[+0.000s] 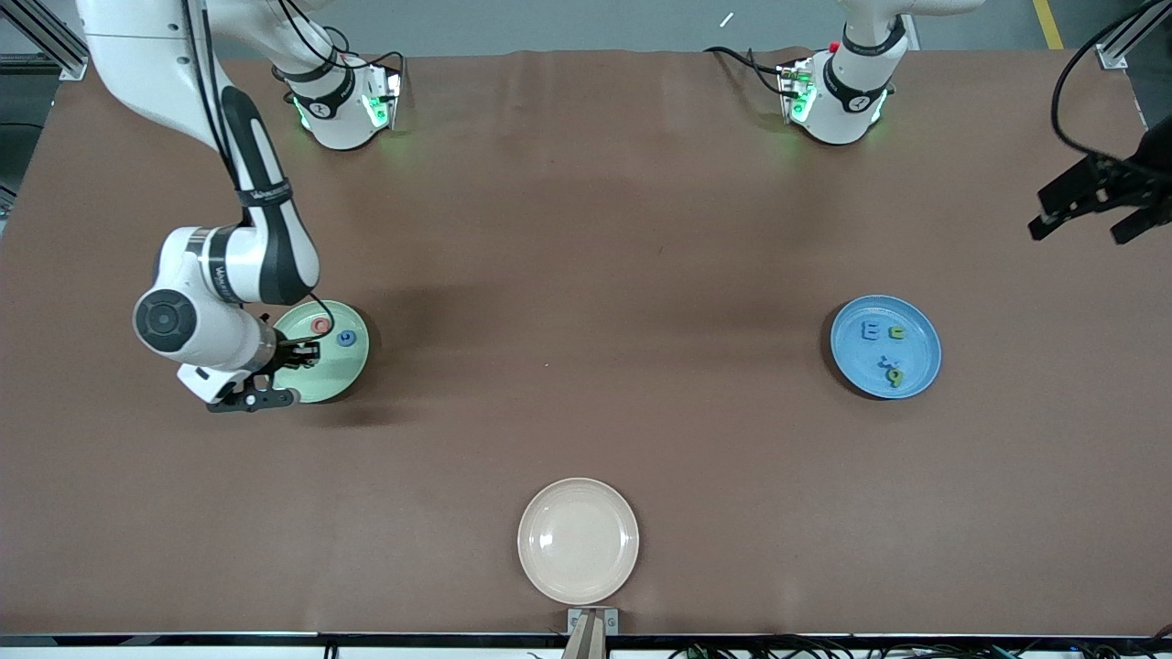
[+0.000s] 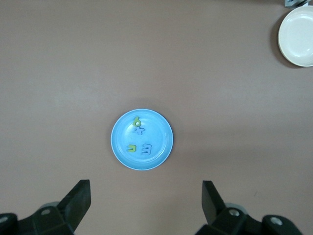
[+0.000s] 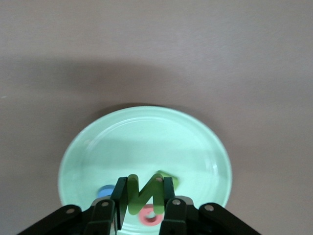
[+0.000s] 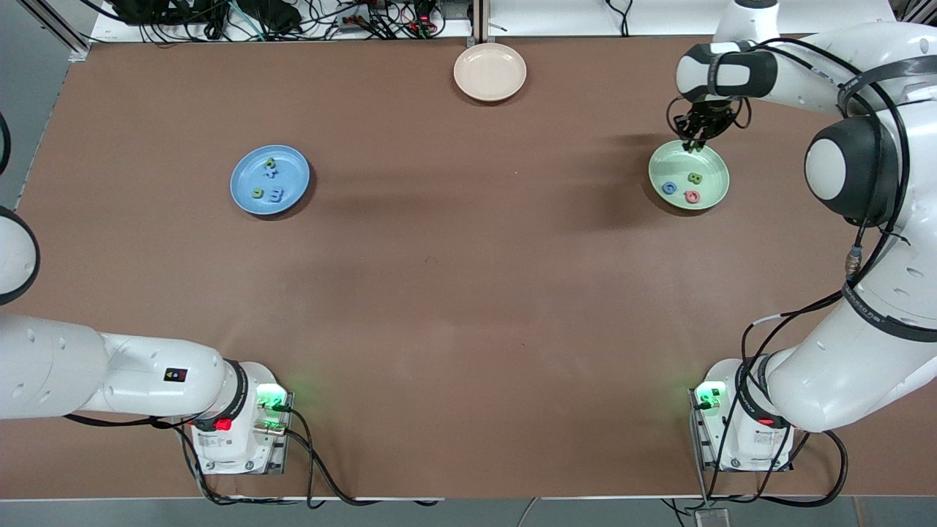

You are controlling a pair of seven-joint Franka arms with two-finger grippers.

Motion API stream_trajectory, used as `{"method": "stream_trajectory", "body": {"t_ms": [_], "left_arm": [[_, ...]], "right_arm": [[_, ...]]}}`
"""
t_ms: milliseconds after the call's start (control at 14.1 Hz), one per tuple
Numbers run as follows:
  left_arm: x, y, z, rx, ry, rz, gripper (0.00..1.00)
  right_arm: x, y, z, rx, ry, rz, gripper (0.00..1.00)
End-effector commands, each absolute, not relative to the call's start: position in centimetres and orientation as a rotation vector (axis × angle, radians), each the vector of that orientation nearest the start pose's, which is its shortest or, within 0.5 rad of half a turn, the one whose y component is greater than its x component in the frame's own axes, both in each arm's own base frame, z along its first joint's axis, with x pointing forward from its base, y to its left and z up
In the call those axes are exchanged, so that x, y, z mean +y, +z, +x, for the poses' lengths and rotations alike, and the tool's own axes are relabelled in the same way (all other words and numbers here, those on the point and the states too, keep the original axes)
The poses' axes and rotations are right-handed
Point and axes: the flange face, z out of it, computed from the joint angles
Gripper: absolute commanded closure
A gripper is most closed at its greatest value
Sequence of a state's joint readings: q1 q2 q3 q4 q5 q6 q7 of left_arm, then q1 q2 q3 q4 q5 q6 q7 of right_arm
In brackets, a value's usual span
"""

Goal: Sort upper and lower case letters into plates
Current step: 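Release the N in the green plate and raise the right gripper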

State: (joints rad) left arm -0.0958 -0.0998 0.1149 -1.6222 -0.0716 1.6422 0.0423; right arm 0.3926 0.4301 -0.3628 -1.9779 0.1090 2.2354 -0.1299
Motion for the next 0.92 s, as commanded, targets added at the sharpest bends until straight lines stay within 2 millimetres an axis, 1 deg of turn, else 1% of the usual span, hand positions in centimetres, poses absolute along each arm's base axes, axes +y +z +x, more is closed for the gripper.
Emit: {"method": "stream_trajectory", "body": {"t_ms": [0, 142, 285, 569, 640, 711, 783, 854], "left_arm": [[0.8, 67.1, 53.0, 0.033, -0.186, -3.195, 0.0], [0.7, 66.7, 53.1, 0.028, -0.174, -3.198, 0.0], [0.1, 66.7, 53.2, 0.045, -0.173, -3.196, 0.0], [0.3, 66.3, 53.3, 0.052, -0.155, -3.178, 0.0], [0.0, 66.1, 53.4, 0.058, -0.138, -3.16, 0.0], [-0.2, 65.4, 53.9, 0.061, -0.121, -3.155, 0.0], [-0.3, 65.8, 54.5, 0.063, -0.133, -3.147, 0.0], [-0.6, 65.4, 55.1, 0.072, -0.106, -3.134, 0.0]], "right_arm": [[2.7, 23.0, 58.6, -0.201, 0.199, -3.193, 1.0], [3.2, 22.2, 58.2, -0.209, 0.206, -3.192, 1.0], [3.4, 21.4, 58.0, -0.219, 0.227, -3.193, 1.0], [3.5, 20.4, 57.9, -0.224, 0.251, -3.197, 0.98], [4.0, 20.0, 57.8, -0.235, 0.259, -3.194, 0.98], [4.3, 19.5, 57.6, -0.238, 0.274, -3.193, 0.98], [4.3, 19.3, 57.6, -0.225, 0.279, -3.186, 0.98], [4.3, 19.0, 57.5, -0.212, 0.286, -3.18, 0.98]]}}
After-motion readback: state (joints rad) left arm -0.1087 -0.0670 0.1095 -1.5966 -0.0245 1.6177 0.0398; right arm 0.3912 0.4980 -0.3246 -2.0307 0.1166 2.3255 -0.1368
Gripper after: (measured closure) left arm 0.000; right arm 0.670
